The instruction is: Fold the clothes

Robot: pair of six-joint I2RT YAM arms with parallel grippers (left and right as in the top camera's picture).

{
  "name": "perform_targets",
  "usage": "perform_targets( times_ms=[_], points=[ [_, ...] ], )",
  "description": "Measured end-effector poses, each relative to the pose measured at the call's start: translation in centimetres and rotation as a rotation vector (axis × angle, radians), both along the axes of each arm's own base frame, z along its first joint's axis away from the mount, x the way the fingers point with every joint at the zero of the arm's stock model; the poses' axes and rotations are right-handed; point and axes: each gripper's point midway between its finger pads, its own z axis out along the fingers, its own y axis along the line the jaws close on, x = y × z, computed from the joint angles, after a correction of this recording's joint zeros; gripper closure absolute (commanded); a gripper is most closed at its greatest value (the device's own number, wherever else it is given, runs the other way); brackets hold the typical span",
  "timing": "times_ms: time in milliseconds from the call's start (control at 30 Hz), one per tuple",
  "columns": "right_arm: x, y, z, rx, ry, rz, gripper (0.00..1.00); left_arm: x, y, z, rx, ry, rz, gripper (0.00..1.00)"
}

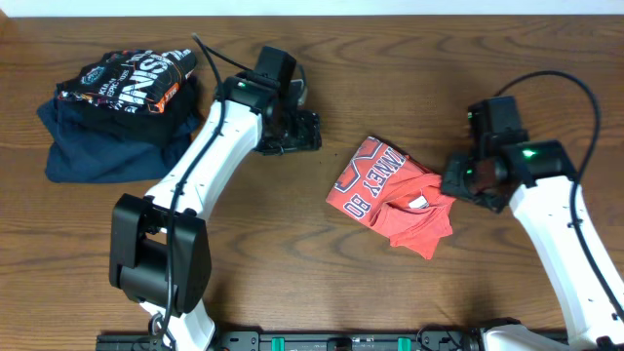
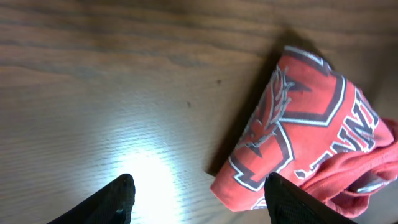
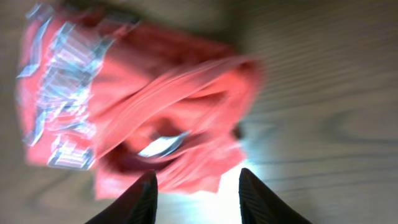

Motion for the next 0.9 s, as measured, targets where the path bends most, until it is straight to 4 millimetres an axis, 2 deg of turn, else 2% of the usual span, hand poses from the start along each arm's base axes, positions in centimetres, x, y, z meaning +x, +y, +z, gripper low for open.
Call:
perform_targets(
  times_ms=[133, 233, 433, 700, 767, 900],
  points=[
    [-0.7, 4.0, -1.2, 0.073, 0.052, 0.127, 0.56, -0.9, -0.9, -0.5, 0.005, 0.013, -0.027, 0.32],
    [-1.1, 6.2, -2.1, 0.104, 0.084, 0.188, 0.55, -1.0, -1.0, -0.6, 0.005, 0.014, -0.031, 0.32],
    [-1.2, 9.5, -4.1, 0.119, 0.116, 0.260, 0.54, -0.9, -1.0, -0.6, 0.004, 0.011, -0.031, 0.32],
    [-1.6, 9.8, -7.4, 0.087, 0.227, 0.242, 0.55, -0.9, -1.0, -0.6, 0.005, 0.011, -0.031, 0.32],
    [-1.9, 9.8, -7.8, 0.083, 0.248, 0.239, 0.55, -0.9, -1.0, -0.6, 0.004, 0.011, -0.031, 0.31],
    [-2.0, 9.7, -7.9, 0.079, 0.258, 0.236, 0.63, -0.9, -1.0, -0.6, 0.004, 0.011, -0.031, 0.32]
  ],
)
